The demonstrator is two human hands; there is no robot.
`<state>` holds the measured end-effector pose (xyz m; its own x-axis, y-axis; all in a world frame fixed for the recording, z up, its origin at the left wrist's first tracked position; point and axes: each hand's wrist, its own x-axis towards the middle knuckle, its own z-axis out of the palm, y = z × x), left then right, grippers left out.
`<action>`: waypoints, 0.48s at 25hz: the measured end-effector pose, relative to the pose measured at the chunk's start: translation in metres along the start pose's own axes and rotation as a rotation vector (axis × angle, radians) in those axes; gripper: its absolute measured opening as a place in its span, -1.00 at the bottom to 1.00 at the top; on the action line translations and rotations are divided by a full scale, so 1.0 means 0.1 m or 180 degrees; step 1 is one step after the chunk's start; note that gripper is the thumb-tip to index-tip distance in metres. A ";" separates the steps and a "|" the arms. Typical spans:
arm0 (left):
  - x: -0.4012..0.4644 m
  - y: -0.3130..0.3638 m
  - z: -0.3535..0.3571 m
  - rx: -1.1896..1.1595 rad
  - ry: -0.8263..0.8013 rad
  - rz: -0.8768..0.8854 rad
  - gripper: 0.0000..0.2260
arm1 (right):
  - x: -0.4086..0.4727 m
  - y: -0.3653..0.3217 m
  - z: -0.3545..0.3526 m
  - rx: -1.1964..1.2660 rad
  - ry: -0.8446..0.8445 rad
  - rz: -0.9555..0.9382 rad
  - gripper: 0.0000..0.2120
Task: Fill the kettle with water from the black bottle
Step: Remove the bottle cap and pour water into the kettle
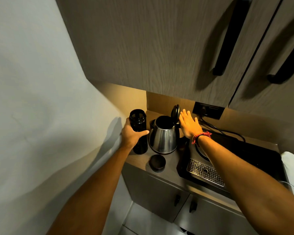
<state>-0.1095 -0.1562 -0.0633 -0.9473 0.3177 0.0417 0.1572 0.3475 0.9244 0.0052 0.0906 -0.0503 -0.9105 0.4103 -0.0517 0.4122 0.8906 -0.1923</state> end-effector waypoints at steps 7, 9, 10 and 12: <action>-0.05 -0.04 0.17 -0.0081 0.0397 0.0313 -0.30 | -0.03 -0.04 -0.04 0.0025 0.0028 0.0087 -0.47; -0.02 0.00 0.16 0.0246 0.0286 0.0432 -0.32 | -0.02 -0.05 -0.07 0.0039 0.0000 0.0101 -0.47; -0.01 0.02 0.16 0.0441 0.0195 0.0515 -0.34 | -0.03 -0.05 -0.07 0.0017 -0.0026 0.0101 -0.47; 0.00 0.06 0.13 0.0797 -0.0004 0.0653 -0.37 | -0.03 -0.05 -0.07 -0.0017 -0.0036 0.0089 -0.47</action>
<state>-0.1046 -0.1425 -0.0628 -0.8883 0.4047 0.2169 0.4089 0.4822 0.7748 0.0060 0.0865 -0.0427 -0.8989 0.4328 -0.0680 0.4377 0.8798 -0.1853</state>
